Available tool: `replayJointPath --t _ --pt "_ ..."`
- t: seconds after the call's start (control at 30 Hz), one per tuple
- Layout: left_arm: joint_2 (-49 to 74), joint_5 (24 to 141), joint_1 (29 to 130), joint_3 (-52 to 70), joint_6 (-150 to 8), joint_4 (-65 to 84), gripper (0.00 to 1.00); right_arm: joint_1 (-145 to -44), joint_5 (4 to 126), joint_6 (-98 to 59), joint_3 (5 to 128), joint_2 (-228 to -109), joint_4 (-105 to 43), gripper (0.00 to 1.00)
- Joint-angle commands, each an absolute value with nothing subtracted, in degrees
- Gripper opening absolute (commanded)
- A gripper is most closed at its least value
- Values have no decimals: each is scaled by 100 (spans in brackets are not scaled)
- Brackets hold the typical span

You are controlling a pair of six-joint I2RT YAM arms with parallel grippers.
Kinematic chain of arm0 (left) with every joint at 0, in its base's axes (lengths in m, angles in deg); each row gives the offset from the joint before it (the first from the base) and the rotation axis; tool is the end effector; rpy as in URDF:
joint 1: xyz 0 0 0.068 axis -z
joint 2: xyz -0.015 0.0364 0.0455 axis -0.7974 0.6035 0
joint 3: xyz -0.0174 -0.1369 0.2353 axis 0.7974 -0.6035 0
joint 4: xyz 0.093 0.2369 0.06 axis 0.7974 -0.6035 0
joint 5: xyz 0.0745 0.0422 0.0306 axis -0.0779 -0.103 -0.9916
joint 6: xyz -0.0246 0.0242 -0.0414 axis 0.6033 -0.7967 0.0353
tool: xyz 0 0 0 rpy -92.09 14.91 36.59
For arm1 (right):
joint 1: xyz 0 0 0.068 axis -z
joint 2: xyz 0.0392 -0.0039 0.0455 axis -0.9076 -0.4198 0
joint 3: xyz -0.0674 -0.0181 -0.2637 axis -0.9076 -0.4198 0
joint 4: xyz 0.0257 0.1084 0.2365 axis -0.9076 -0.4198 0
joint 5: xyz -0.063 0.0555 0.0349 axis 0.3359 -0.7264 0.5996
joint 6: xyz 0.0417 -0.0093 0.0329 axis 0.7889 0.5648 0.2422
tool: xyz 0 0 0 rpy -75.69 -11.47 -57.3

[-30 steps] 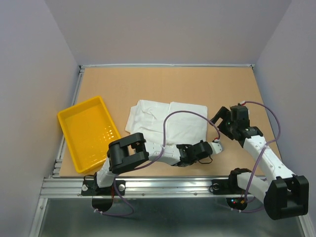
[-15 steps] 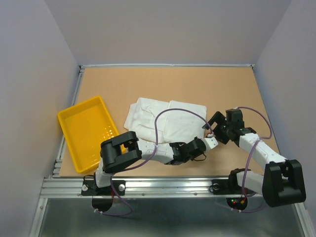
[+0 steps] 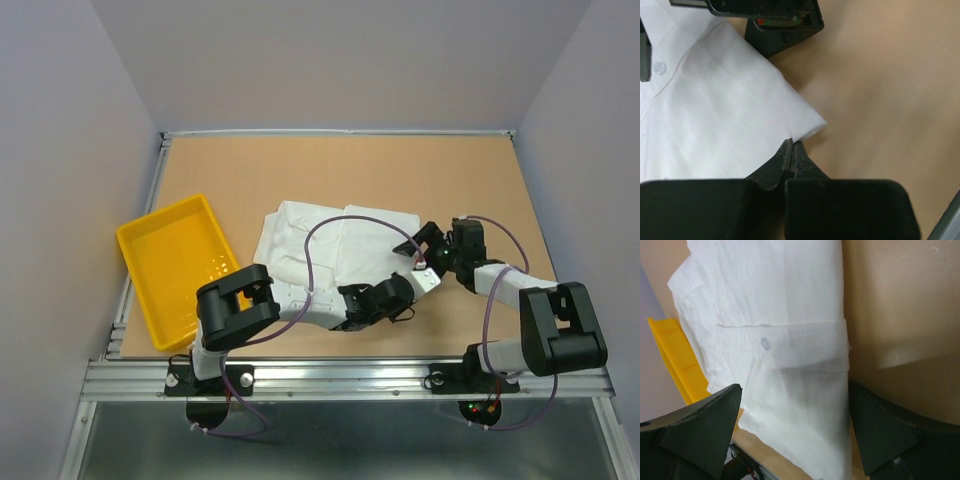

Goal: Fold and stack the long sleeve shirts
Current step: Fold the shirt

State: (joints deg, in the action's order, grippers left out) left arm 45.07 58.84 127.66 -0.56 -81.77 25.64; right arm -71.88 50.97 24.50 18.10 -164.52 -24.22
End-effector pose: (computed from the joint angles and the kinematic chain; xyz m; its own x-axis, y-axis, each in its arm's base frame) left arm 0.1174 -0.3955 0.1813 -0.1277 0.4405 -0.8886 0.8684 0.4825 0.1143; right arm 0.2390 0.0413 0.1481 -0.7212 0.6421 -0.2599 0.2991 0.6271 0.7192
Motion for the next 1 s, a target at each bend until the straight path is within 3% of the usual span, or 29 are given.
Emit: replayJointPath --t 0.0,0.13,0.23,0.3,0.33,0.37,0.47,0.5,0.53,0.63,0.77,0.97 --pt "4120 6024 12776 -178 -7941 2860 0 -7099 4910 2437 1608 -16879 -1887 91" --pt "4111 6103 12776 -231 -7836 2886 0 -7028 4716 2436 1591 -17161 -1561 87" --pt "4085 6121 12776 -266 -7783 2913 0 -6975 4628 2419 1529 -17258 -1350 78" --pt "4058 6130 12776 -301 -7713 2913 0 -6966 4619 2331 1512 -17329 -1306 61" --pt "4006 6138 12776 -301 -7686 2913 0 -6958 4628 2296 1512 -17346 -1306 43" --pt "3979 6156 12767 -310 -7651 2921 1 -6949 4628 2252 1512 -17364 -1306 35" --pt "3804 6173 12724 -336 -7519 2826 16 -6931 4637 2156 1520 -17311 -1323 13" --pt "3768 6208 12697 -301 -7467 2720 26 -6931 4637 2129 1547 -17242 -1384 9" --pt "3664 6183 12671 -275 -7379 2606 31 -6931 4645 2077 1616 -17197 -1454 2" --pt "3261 5885 12443 -353 -7090 2185 43 -6931 4803 1691 1923 -16978 -2033 1" --pt "2513 5673 11925 -573 -6501 1789 44 -6931 5146 1312 2371 -16696 -2912 1" --pt "1817 5496 10056 -1109 -5798 1226 44 -6922 5410 838 3004 -16626 -4019 1"
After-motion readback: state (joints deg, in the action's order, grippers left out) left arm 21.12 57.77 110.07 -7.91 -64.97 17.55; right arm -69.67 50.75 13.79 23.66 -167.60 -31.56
